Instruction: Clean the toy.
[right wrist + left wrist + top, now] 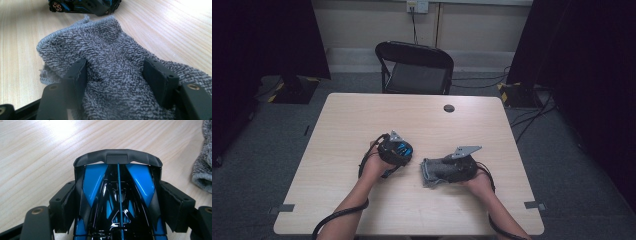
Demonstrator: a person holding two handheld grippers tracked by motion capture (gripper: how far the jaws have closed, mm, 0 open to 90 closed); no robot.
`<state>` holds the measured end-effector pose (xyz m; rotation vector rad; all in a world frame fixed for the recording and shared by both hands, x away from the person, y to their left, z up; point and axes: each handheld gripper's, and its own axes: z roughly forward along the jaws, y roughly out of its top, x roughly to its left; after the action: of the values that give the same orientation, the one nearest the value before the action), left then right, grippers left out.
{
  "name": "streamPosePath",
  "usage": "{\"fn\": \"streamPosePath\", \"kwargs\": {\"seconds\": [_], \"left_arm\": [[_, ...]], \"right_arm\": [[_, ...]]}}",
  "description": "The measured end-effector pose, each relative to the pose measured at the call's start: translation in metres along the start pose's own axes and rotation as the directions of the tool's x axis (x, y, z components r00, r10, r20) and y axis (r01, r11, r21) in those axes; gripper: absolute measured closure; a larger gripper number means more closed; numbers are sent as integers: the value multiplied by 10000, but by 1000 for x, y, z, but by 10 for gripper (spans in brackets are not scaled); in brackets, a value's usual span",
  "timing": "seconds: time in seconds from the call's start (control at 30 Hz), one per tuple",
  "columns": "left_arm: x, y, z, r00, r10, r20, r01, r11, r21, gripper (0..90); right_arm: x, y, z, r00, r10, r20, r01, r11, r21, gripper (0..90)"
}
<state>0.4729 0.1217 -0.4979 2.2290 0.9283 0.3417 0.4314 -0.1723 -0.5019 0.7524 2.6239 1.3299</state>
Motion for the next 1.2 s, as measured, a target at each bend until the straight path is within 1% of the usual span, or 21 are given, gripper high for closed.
{"fn": "streamPosePath", "kwargs": {"seconds": [0.1,0.17,0.2,0.23,0.27,0.3,0.33,0.4,0.5,0.73,0.8,0.83,0.87,0.93,0.97,1.0,1.03,1.1,1.13,1.17,1.2], "left_arm": [[-1,2,2,10000,89,22,-89,9999,129,193],[-2,3,4,9997,167,195,-171,9997,199,148],[-3,3,4,9991,342,270,-350,9990,296,111],[-3,4,5,9989,320,330,-331,9989,317,85],[-4,5,6,9992,260,291,-271,9989,374,79],[-4,5,6,9991,276,316,-288,9988,394,80],[-3,6,5,9995,219,222,-228,9990,390,98],[0,7,2,9999,64,86,-67,9991,419,192],[2,8,1,10000,13,56,-16,9989,460,242],[1,9,1,10000,1,18,-2,9985,542,254],[2,7,1,10000,-49,57,46,9992,396,255],[2,6,0,10000,-28,6,28,9992,395,255],[2,6,-1,9999,-158,28,157,9992,355,255],[2,5,-3,10000,-79,38,78,9994,339,255],[2,5,-5,10000,-29,1,29,9996,277,255],[1,6,-7,10000,-69,37,69,9998,162,255],[2,7,-9,10000,-1,16,1,9999,112,256],[0,9,-15,9999,-3,122,4,10000,-40,255],[0,9,-16,9999,20,131,-20,10000,-30,255],[0,9,-18,9999,-10,155,11,10000,-85,255],[0,9,-19,9999,-17,154,20,9999,-164,255]], "right_arm": [[0,0,0,10000,17,-4,-17,10000,-1,372],[0,0,0,10000,16,-8,-16,10000,-8,372],[0,0,0,10000,21,-13,-21,10000,-11,373],[-1,0,0,10000,28,-14,-28,10000,-13,373],[0,0,0,10000,22,-10,-22,10000,-8,373],[0,0,0,10000,18,-4,-18,10000,-7,373],[0,0,0,10000,21,-7,-21,10000,-10,374],[-1,0,0,10000,28,-5,-28,10000,-13,375],[-1,0,0,10000,30,-9,-30,10000,-12,376],[-1,0,0,10000,49,15,-49,10000,-24,387],[-1,0,0,10000,87,34,-87,10000,-30,401],[-1,0,0,9999,99,56,-99,9999,-28,409],[-1,0,0,9999,90,71,-90,10000,-38,417],[-2,0,0,9999,94,125,-94,9999,-36,434],[-1,0,0,9998,91,162,-90,10000,-31,441],[-1,0,0,9998,77,197,-76,10000,-17,448],[-1,0,0,9997,41,242,-41,10000,-5,456],[0,0,0,9994,-15,348,14,10000,24,481],[0,0,0,9992,-23,411,21,10000,33,502],[0,0,0,9987,6,517,-9,10000,53,551],[0,0,0,9987,6,517,-9,10000,53,551]]}}
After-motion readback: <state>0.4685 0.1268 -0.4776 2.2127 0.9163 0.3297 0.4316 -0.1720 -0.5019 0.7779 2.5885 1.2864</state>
